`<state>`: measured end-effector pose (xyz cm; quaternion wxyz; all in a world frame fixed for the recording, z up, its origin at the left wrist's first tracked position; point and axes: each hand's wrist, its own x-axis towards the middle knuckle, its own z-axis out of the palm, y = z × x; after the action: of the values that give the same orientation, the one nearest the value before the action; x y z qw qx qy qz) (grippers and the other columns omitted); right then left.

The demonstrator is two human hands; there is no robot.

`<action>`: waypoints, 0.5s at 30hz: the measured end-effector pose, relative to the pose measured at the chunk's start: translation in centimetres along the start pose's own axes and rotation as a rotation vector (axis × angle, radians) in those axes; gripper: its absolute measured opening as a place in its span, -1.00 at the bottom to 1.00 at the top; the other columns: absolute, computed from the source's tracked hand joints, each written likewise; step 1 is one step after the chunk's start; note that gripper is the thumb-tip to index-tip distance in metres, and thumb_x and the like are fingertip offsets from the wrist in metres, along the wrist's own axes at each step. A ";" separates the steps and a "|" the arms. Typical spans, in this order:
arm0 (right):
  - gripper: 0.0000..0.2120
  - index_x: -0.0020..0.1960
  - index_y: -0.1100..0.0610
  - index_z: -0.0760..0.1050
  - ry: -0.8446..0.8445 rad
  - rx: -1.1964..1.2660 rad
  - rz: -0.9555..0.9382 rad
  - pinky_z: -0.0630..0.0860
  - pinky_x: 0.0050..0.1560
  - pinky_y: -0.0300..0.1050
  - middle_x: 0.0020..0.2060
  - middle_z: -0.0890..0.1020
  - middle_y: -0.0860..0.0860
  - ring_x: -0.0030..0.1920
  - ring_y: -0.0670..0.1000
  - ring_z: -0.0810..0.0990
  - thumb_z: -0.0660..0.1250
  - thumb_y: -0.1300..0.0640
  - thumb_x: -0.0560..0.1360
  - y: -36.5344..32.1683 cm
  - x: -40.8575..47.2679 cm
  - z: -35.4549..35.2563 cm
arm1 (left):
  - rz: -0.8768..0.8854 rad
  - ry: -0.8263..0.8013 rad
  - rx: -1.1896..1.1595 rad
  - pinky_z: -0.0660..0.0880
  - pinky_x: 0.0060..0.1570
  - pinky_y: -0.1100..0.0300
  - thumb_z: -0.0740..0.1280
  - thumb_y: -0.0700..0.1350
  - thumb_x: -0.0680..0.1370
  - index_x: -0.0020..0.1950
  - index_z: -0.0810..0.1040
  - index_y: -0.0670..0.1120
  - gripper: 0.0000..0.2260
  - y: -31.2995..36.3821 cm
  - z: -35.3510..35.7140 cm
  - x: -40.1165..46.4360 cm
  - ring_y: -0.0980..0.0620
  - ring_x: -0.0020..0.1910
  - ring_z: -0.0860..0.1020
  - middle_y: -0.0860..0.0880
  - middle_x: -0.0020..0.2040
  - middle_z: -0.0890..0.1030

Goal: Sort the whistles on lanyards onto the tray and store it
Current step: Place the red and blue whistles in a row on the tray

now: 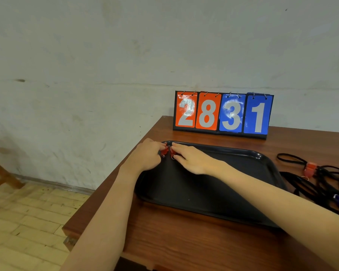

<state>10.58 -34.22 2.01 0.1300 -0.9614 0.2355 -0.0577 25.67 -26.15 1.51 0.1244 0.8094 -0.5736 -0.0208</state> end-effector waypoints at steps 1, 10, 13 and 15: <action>-0.56 0.50 0.11 0.24 -0.001 0.004 0.002 0.23 0.47 0.01 0.49 0.27 0.04 0.48 0.03 0.26 0.11 0.07 0.64 0.0 0.0 0.0 | 0.000 0.001 -0.001 0.34 0.33 0.08 0.21 -0.27 0.55 0.39 0.46 0.03 -0.56 0.0 0.0 0.0 -0.05 0.35 0.40 -0.03 0.40 0.44; -0.52 0.53 0.10 0.14 0.008 0.005 0.000 0.15 0.50 -0.02 0.52 0.19 0.03 0.51 0.01 0.17 0.10 0.06 0.64 0.2 -0.1 0.1 | 0.009 0.008 -0.031 0.40 0.23 0.16 0.21 -0.27 0.54 0.34 0.50 0.04 -0.59 0.2 -0.2 -0.4 -0.05 0.27 0.47 -0.03 0.35 0.48; -0.50 0.54 0.10 0.10 0.036 0.004 0.001 0.11 0.51 -0.04 0.54 0.12 0.01 0.53 0.00 0.13 0.10 0.05 0.64 0.4 -0.3 -0.4 | 0.033 0.065 -0.033 0.40 0.16 0.20 0.21 -0.29 0.54 0.32 0.51 -0.01 -0.61 0.5 -0.6 -0.7 -0.04 0.23 0.48 -0.06 0.30 0.53; -0.49 0.54 0.09 0.10 0.066 -0.004 0.014 0.09 0.50 -0.06 0.54 0.12 0.01 0.53 -0.01 0.12 0.11 0.03 0.64 0.7 -0.9 -1.1 | 0.052 0.119 -0.023 0.38 0.25 0.16 0.21 -0.31 0.54 0.36 0.48 -0.05 -0.59 1.0 -1.0 -1.2 -0.05 0.29 0.45 -0.07 0.33 0.50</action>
<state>9.32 -34.64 2.85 0.1204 -0.9576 0.2464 -0.0880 24.55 -25.13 2.57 0.1682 0.7926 -0.5856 0.0241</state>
